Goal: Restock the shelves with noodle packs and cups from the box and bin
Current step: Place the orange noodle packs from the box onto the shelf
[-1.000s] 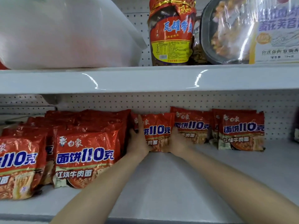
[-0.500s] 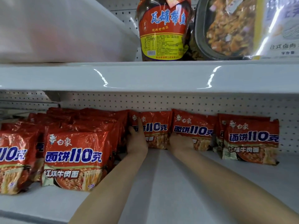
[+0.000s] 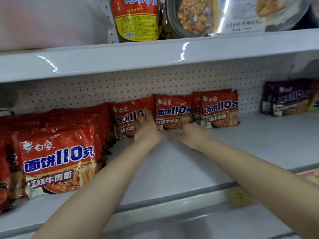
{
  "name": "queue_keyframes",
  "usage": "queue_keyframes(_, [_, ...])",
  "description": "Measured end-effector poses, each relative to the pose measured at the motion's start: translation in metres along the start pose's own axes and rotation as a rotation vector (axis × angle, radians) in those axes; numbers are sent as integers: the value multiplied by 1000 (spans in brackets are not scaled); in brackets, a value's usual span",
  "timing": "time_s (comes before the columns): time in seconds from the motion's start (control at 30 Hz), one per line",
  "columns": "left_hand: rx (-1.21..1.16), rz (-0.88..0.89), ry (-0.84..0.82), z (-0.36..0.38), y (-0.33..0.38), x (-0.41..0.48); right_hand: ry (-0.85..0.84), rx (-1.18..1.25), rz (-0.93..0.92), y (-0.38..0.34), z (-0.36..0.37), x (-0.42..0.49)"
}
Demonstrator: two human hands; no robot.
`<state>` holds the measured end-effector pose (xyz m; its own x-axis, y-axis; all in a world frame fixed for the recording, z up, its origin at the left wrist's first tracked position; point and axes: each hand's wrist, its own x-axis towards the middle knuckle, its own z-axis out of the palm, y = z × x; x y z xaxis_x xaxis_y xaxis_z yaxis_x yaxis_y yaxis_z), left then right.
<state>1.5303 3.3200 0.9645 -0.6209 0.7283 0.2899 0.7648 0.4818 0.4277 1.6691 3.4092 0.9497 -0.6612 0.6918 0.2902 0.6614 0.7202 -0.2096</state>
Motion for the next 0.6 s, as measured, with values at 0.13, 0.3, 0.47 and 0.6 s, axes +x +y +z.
queue_keyframes(0.13, [-146, 190, -78, -1, 46, -29, 148, 25, 164, 32, -42, -67])
queue_keyframes(0.3, [-294, 570, -255, 9, 105, -95, 244, 26, 374, 75, -77, -181])
queue_keyframes(0.47, [-295, 842, -397, 34, 160, -187, 221, 18, 497, 110, -104, -306])
queue_keyframes(0.6, [-272, 1043, -458, 59, 203, -252, 173, 15, 601, 145, -114, -390])
